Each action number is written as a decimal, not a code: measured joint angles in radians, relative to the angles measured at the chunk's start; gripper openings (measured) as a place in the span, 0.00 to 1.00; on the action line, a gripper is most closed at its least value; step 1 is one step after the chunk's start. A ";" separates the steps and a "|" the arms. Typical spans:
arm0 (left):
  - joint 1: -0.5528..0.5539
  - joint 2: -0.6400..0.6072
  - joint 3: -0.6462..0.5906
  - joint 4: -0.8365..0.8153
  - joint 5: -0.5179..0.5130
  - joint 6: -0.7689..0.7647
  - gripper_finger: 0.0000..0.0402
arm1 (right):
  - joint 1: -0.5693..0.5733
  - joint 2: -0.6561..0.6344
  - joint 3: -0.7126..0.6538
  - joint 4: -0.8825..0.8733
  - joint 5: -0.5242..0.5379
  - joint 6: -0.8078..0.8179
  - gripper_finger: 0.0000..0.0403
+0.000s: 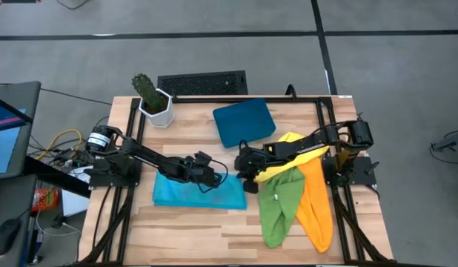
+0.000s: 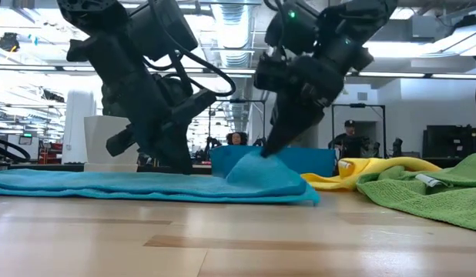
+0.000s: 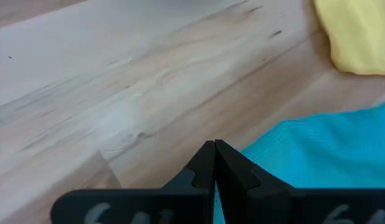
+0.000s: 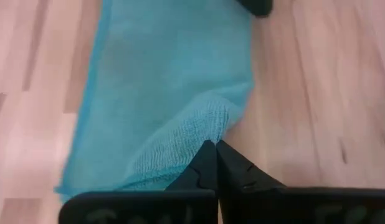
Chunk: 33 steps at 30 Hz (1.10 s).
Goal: Fold microfiber towels
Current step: Fold the blue microfiber cloth
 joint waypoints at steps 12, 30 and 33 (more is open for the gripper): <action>-0.047 -0.220 0.057 -0.206 -0.027 0.020 0.00 | 0.010 0.000 0.023 -0.003 0.003 0.001 0.03; -0.229 -0.236 -0.089 -0.265 -0.096 -0.296 0.00 | -0.024 0.000 0.078 0.154 0.006 0.039 0.04; -0.231 -0.227 -0.111 -0.234 -0.104 -0.318 0.00 | -0.023 0.000 0.079 0.168 0.010 0.042 0.04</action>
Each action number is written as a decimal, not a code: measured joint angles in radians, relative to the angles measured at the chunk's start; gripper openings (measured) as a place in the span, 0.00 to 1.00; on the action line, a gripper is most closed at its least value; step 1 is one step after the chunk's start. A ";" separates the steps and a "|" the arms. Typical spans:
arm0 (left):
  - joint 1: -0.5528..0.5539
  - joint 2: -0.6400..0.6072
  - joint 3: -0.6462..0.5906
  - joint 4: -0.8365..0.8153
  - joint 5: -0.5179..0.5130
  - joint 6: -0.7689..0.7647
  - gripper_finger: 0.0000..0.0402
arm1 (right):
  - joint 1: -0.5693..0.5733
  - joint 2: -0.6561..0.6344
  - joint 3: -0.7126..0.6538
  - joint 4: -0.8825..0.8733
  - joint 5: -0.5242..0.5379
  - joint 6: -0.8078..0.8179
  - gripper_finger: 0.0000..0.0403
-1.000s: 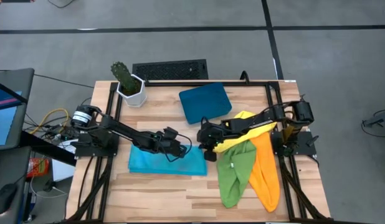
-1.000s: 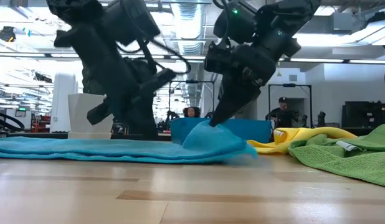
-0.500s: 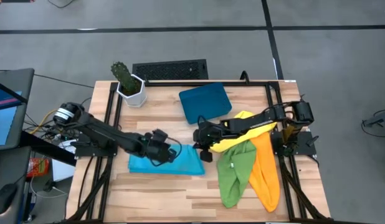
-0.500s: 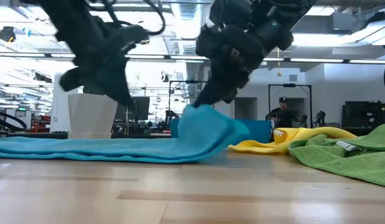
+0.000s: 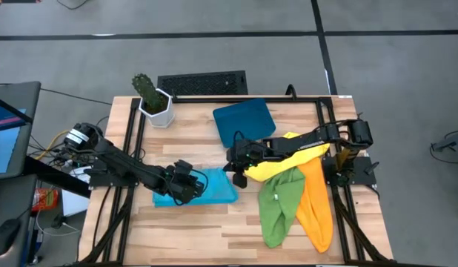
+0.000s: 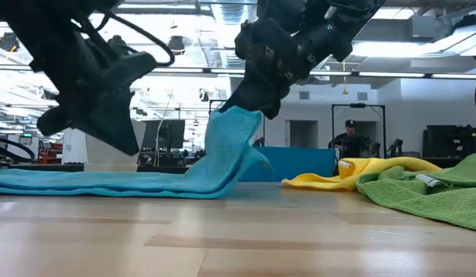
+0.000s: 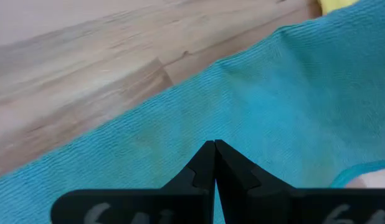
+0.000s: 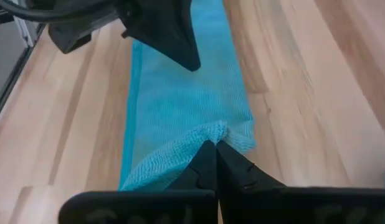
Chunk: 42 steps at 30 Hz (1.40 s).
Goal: Fold microfiber towels
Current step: Fold the blue microfiber cloth
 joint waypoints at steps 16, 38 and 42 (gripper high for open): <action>0.003 0.124 -0.040 0.273 0.019 0.010 0.00 | -0.027 0.077 0.034 0.008 0.044 0.017 0.06; 0.008 0.197 -0.032 0.366 0.009 -0.010 0.00 | -0.030 0.292 0.270 0.026 0.001 0.026 0.06; 0.008 0.196 -0.032 0.339 0.029 -0.024 0.00 | -0.033 0.327 0.312 0.018 -0.048 0.025 0.06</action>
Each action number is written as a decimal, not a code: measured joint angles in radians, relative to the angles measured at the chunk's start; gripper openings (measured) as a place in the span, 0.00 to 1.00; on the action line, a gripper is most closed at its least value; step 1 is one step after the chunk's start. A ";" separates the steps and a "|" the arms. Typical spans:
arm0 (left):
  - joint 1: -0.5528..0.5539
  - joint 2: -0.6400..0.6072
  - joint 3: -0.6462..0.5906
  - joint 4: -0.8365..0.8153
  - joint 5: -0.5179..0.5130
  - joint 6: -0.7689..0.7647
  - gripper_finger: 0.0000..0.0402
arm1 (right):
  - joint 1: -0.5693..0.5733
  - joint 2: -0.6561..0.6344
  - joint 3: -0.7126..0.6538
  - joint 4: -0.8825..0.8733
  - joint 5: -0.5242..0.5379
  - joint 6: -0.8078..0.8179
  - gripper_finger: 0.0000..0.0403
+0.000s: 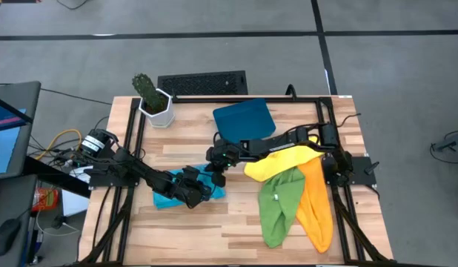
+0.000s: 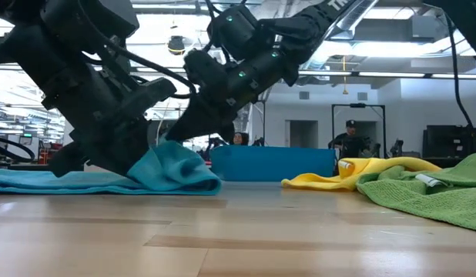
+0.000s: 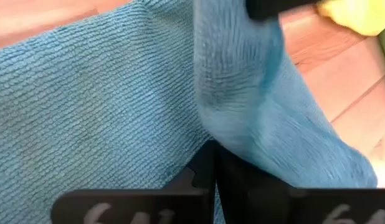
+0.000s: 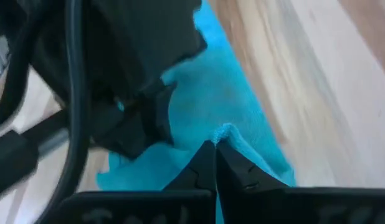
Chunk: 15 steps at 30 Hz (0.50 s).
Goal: Fold microfiber towels
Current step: Fold the blue microfiber cloth
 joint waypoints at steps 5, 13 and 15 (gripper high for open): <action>-0.007 -0.041 0.002 -0.003 0.127 0.026 0.00 | -0.001 0.000 0.012 -0.011 -0.011 -0.016 0.05; -0.036 -0.291 0.095 -0.365 0.112 0.105 0.00 | -0.001 -0.009 0.012 -0.015 -0.013 -0.020 0.06; -0.047 -0.338 0.105 -0.454 0.083 0.103 0.00 | 0.001 -0.009 0.012 -0.011 -0.012 -0.025 0.05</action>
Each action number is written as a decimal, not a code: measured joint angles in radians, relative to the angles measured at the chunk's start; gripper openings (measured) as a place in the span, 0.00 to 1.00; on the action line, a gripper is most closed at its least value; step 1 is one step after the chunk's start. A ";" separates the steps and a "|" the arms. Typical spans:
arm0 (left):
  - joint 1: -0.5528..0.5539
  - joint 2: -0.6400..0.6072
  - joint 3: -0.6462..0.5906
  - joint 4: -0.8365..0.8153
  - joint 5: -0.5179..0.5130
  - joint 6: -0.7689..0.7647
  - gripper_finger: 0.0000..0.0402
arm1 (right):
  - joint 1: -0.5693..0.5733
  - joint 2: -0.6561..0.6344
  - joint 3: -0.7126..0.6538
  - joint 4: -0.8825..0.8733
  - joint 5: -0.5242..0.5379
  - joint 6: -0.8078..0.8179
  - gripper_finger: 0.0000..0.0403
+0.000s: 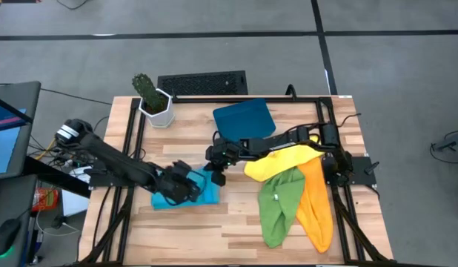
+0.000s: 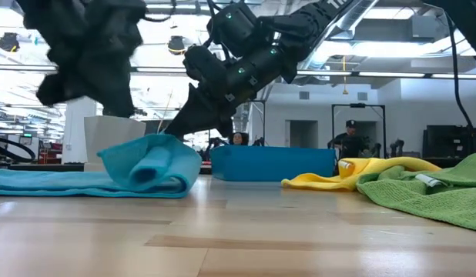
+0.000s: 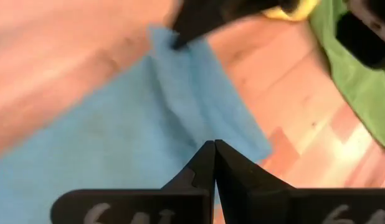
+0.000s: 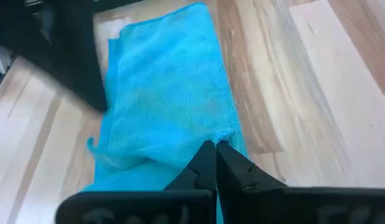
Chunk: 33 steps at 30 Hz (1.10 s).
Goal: Fold microfiber towels
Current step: Fold the blue microfiber cloth
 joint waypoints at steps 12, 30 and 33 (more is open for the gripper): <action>-0.107 0.099 -0.076 -0.034 -0.065 -0.222 0.00 | 0.034 0.009 -0.001 0.041 -0.002 0.007 0.05; -0.096 0.251 -0.069 0.174 -0.034 -0.221 0.00 | 0.028 0.009 -0.001 0.064 -0.003 0.003 0.07; -0.094 0.187 -0.031 0.154 -0.046 -0.199 0.00 | 0.027 0.009 -0.002 0.066 -0.001 -0.001 0.07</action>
